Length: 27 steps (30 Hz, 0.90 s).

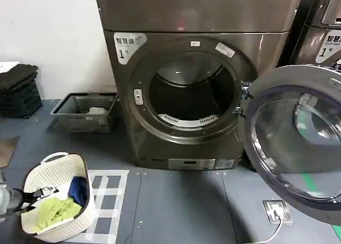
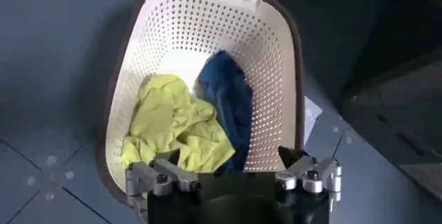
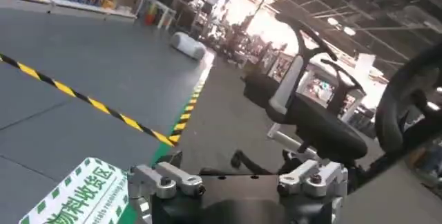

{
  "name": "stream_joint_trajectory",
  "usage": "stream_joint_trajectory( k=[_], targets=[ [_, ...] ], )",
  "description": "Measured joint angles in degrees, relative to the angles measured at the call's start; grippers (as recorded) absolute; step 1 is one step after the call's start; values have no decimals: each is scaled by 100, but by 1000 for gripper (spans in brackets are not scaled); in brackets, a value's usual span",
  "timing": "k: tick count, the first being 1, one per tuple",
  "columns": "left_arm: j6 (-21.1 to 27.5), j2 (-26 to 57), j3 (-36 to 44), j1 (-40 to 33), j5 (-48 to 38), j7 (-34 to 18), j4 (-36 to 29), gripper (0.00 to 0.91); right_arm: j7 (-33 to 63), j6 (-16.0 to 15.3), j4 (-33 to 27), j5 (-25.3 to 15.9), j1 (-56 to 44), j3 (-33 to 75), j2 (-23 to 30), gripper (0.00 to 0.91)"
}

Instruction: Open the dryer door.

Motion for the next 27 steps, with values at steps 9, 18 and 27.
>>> stream_joint_trajectory(
  k=[9, 18, 27],
  targets=[
    [0, -1, -5, 11, -5, 0, 2, 907, 0, 23, -7, 50, 2, -9, 0, 907],
    [0, -4, -23, 49, 4, 1, 2, 907, -18, 25, 12, 52, -1, -13, 4, 907],
    [0, -33, -56, 111, 13, 3, -20, 907, -35, 38, 38, 18, -2, -16, 31, 907]
  ],
)
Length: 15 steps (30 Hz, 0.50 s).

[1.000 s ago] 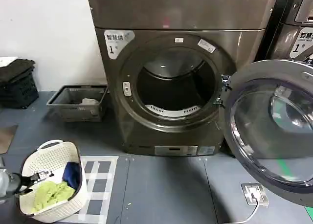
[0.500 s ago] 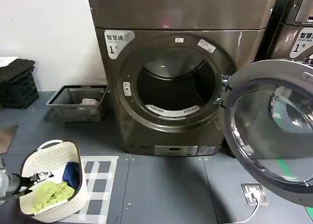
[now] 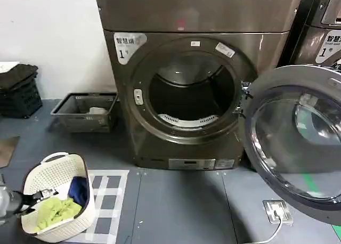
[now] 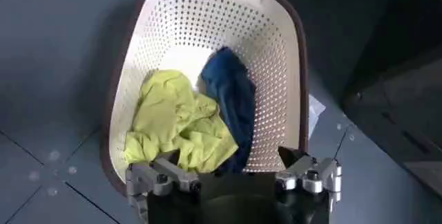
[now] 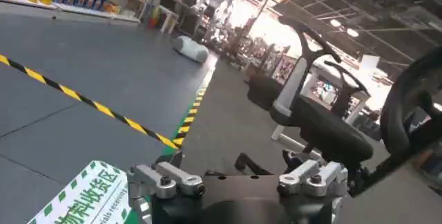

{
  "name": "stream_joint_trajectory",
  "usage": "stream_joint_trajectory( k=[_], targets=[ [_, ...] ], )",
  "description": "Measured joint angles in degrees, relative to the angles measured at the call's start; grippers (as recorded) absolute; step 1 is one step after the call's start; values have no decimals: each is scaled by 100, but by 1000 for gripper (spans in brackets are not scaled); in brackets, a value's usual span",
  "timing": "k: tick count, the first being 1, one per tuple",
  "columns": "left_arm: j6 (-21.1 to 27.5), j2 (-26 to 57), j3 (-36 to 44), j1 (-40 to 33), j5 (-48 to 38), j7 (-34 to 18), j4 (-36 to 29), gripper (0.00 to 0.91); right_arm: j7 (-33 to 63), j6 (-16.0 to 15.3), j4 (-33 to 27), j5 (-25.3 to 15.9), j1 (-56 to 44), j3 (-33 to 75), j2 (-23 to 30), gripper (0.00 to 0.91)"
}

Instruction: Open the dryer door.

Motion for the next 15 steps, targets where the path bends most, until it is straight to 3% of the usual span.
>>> stream_joint_trajectory(
  k=[15],
  targets=[
    [0, 9, -10, 14, 14, 10, 22, 907, -1, -11, -40, -19, 0, -4, -7, 907]
  ],
)
